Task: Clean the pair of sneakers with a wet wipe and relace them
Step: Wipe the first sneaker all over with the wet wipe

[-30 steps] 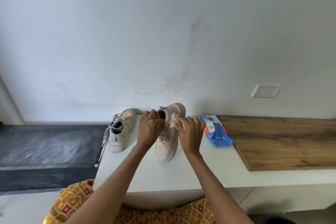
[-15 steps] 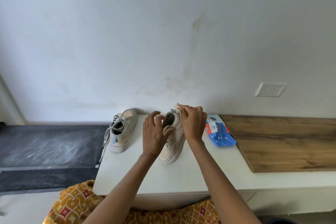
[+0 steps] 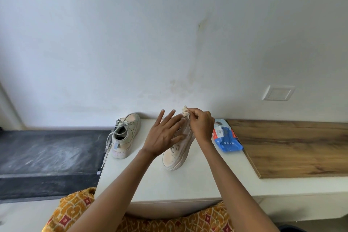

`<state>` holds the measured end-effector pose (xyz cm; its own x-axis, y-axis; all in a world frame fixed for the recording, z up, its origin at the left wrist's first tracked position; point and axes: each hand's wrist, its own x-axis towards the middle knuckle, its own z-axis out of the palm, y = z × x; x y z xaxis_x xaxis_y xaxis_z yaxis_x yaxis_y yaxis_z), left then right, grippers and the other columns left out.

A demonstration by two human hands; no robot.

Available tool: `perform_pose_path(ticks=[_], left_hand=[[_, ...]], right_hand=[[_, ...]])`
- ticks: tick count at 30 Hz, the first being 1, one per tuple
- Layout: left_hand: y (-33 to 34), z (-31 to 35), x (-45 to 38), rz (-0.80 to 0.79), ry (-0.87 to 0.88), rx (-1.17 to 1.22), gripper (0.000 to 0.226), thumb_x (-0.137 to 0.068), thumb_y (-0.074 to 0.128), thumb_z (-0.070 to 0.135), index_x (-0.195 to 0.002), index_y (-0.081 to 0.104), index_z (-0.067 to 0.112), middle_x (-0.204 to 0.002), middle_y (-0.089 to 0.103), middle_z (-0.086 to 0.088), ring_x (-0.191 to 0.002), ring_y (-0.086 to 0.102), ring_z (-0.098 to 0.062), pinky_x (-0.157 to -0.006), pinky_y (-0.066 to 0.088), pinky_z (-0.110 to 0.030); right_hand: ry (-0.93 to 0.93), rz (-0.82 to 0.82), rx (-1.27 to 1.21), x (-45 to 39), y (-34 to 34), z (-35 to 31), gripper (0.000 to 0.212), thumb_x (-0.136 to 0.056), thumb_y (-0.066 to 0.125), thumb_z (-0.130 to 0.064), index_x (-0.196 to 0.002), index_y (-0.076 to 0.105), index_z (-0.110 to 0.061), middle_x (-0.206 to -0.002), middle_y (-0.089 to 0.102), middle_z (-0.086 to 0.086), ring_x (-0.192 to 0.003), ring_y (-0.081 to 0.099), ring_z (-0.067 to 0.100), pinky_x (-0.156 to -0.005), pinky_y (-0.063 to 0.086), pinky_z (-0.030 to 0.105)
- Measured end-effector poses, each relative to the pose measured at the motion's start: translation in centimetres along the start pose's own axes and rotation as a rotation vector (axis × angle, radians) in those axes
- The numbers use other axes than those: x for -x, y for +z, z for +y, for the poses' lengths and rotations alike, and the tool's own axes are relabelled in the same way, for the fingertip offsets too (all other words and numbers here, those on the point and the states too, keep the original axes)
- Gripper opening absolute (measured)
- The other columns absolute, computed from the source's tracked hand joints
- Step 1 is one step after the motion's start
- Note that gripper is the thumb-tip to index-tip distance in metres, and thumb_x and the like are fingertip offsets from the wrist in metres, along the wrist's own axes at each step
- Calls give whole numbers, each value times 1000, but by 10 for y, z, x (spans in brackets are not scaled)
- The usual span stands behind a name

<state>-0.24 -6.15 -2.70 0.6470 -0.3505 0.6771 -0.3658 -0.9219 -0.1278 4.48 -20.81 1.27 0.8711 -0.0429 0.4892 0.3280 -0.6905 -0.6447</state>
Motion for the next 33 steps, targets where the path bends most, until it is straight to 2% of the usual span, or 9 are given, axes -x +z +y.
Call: perform_pose_path(ticks=[2,6,10,14,16,21,26,31,33], left_hand=[[-1,-1,-2,21,3,-15,46,-89,47,50,-124,49,21,-128,56,3,-132,41,-24,-114,16,-48],[-6,-2,-9,78,-40,-48,40,-89,45,54,-112,57,24,-126,59,2,-131,43,-26,-114,13,-52],[-10,2,-11,110,-61,-26,40,-87,47,58,-111,61,28,-137,52,0,-135,38,-24,-114,11,-52],[-7,6,-10,97,-55,83,35,-92,44,49,-103,63,22,-125,61,4,-130,46,-23,-115,13,-49],[-8,6,-12,90,-38,142,32,-95,42,42,-103,64,20,-117,65,6,-125,50,-23,-116,14,-46],[-8,3,-23,59,4,144,28,-97,40,30,-96,65,19,-104,68,9,-118,56,-20,-117,11,-43],[-7,-1,-19,63,-37,177,25,-96,39,29,-94,61,19,-99,66,10,-105,60,-15,-116,10,-41],[-7,-10,-22,36,-109,197,26,-95,37,31,-94,60,19,-96,63,8,-96,60,-16,-113,12,-40],[-7,-17,-21,29,-137,206,28,-94,36,33,-94,60,18,-96,63,7,-96,60,-17,-112,13,-39]], right_hand=[[-44,-17,61,-4,-1,0,25,-93,56,-31,-109,70,-20,-101,72,4,-92,57,22,-79,40,29],[-169,4,277,-6,-3,-8,25,-92,57,-35,-103,72,-18,-96,71,5,-92,55,21,-81,36,32],[-170,192,176,20,-3,-7,16,-86,65,-30,-93,73,-17,-94,69,1,-93,56,21,-81,38,33],[-212,226,144,41,-5,1,14,-88,63,-25,-97,71,-19,-91,71,-3,-89,57,19,-80,32,26],[-236,208,229,33,-13,4,14,-89,61,-26,-96,71,-19,-89,71,-2,-87,56,20,-81,32,30],[-89,6,390,4,-26,2,23,-93,55,-30,-101,70,-15,-97,71,4,-95,54,21,-84,33,35],[-258,260,369,40,-14,7,9,-82,71,-20,-91,72,-17,-78,70,1,-74,57,22,-70,40,33],[-313,331,375,56,-1,11,29,-92,44,-30,-95,71,-20,-86,69,-2,-84,46,15,-73,28,27],[-325,321,348,61,4,10,28,-91,45,-28,-94,71,-20,-83,69,-3,-81,48,16,-73,29,28]])
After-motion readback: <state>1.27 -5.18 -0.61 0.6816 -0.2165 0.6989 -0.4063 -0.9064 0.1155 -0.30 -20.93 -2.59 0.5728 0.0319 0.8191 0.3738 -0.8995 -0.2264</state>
